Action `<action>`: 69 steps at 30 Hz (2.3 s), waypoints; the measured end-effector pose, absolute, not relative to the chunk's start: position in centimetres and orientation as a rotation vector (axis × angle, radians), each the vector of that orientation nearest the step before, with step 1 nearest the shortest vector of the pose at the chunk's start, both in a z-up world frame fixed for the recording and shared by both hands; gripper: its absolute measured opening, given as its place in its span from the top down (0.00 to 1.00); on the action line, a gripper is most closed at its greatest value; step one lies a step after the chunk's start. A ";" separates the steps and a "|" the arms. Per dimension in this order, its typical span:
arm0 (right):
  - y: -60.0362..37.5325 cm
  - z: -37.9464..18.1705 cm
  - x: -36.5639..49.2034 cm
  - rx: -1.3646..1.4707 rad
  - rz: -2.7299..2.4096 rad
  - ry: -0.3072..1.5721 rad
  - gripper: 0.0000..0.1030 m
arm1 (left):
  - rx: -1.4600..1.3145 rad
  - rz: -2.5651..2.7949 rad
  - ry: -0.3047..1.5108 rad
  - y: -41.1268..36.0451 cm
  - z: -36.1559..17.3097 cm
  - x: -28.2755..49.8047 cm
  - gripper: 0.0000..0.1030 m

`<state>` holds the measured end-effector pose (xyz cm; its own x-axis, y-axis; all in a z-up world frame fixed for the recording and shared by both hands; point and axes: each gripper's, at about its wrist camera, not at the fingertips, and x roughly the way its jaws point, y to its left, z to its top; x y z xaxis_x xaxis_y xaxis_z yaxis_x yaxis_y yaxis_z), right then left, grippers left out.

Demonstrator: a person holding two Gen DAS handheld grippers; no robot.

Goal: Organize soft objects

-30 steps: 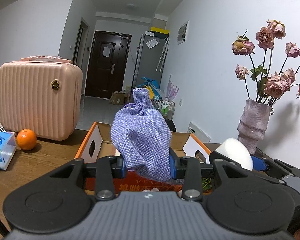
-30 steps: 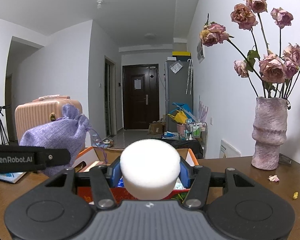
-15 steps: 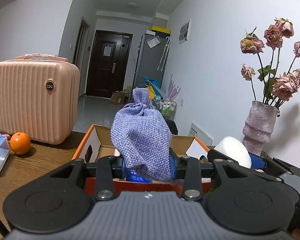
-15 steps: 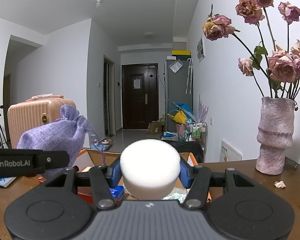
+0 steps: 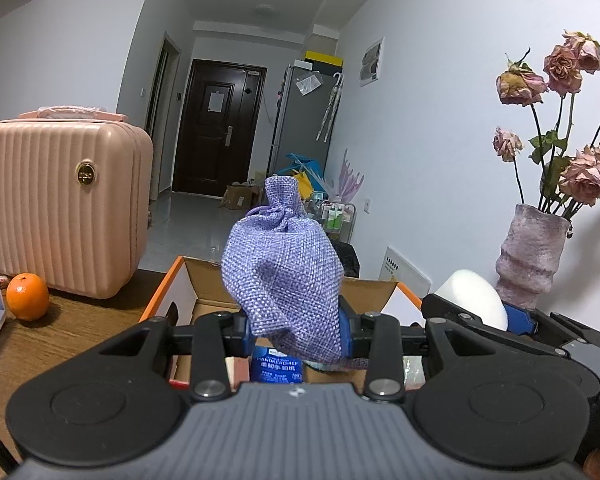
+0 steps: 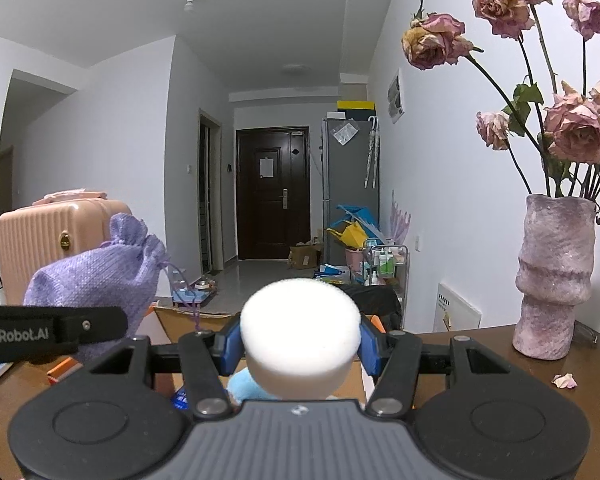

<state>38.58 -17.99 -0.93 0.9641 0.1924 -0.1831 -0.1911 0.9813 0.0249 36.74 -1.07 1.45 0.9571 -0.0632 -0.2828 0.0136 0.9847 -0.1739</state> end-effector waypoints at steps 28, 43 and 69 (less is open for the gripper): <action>-16.7 -0.7 42.9 -0.008 0.179 0.226 0.46 | -0.176 -0.015 0.275 -0.7 1.4 41.3 0.63; -15.7 -1.4 45.3 -0.044 0.167 0.306 0.46 | -0.160 -0.001 0.293 -1.2 0.6 43.8 0.63; -16.8 -2.0 46.6 -0.011 0.139 0.377 0.00 | -0.160 0.081 0.290 -0.4 0.2 44.0 0.02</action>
<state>46.60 -16.79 -1.96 0.9205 0.1331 -0.3673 -0.1372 0.9904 0.0150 44.01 -0.39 0.20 0.9551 0.0562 -0.2908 -0.1021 0.9841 -0.1451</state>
